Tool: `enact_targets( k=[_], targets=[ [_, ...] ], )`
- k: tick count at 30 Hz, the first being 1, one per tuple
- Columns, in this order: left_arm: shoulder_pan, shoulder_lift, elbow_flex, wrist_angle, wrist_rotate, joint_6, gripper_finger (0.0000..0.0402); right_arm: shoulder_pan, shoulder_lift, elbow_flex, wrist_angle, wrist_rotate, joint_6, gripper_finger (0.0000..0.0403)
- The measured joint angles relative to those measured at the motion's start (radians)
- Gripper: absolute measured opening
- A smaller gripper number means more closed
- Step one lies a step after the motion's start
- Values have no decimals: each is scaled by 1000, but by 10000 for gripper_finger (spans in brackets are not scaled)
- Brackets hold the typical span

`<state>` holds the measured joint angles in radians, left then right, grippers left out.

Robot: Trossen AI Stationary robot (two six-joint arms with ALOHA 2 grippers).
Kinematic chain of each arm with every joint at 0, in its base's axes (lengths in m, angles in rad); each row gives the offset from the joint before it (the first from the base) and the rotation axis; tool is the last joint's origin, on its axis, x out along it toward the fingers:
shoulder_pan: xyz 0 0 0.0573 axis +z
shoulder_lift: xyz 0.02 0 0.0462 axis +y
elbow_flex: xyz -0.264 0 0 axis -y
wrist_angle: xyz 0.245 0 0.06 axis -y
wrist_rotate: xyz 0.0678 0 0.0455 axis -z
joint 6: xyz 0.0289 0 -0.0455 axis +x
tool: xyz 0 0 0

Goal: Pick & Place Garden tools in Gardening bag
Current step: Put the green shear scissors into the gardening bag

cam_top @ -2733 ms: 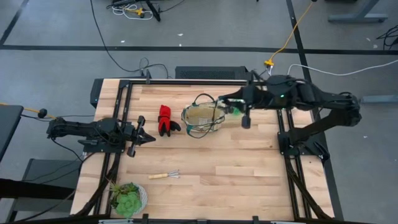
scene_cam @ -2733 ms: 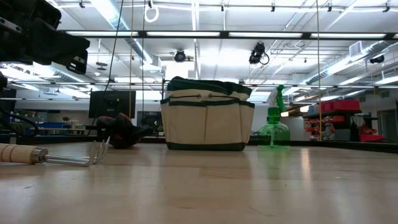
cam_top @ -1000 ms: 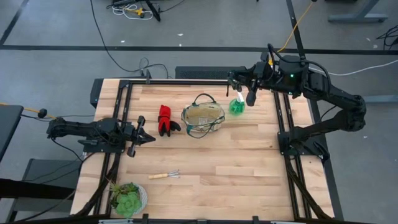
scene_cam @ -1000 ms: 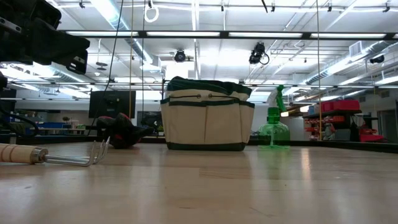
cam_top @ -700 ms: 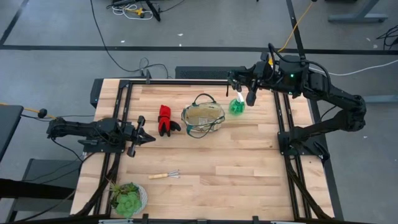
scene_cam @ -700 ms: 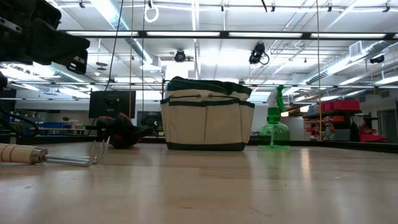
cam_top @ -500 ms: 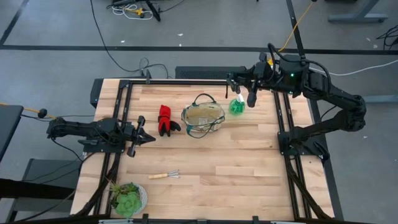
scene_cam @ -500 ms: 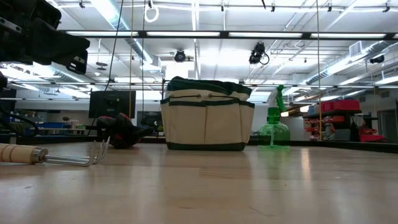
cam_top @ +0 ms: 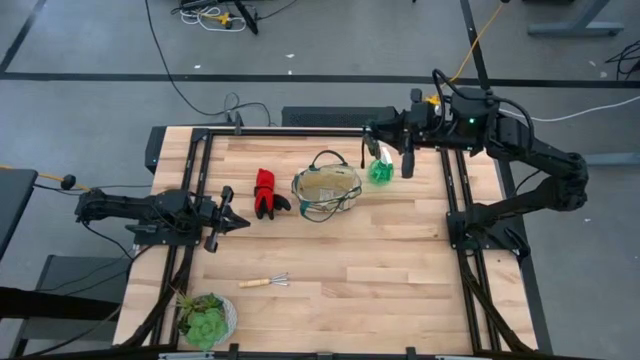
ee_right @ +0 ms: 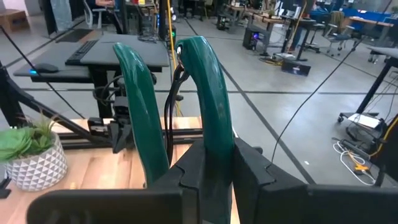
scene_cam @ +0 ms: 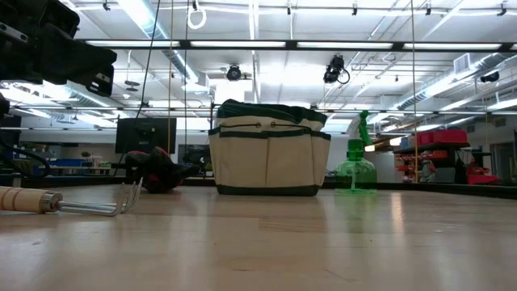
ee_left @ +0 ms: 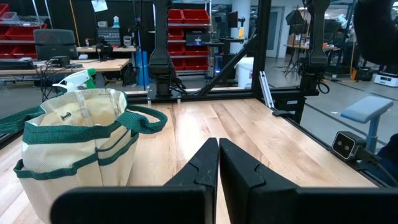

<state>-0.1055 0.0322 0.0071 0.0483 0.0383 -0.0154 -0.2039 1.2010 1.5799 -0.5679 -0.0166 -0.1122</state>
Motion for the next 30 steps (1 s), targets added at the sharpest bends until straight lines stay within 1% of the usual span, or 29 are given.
enact_targets(
  k=[5, 13, 20, 30],
  targets=[
    [0, 0, 0, 0, 0, 0, 21, -18, 27, 0, 26, 8, 25, 51],
    [0, 0, 0, 0, 0, 0, 21, -62, 111, -1, 66, -5, 45, 51],
    [0, 0, 0, 0, 0, 0, 21, -98, 184, -1, 117, -89, 52, 51],
    [0, 0, 0, 0, 0, 0, 21, -124, 209, -1, 107, -106, 43, 51]
  ],
)
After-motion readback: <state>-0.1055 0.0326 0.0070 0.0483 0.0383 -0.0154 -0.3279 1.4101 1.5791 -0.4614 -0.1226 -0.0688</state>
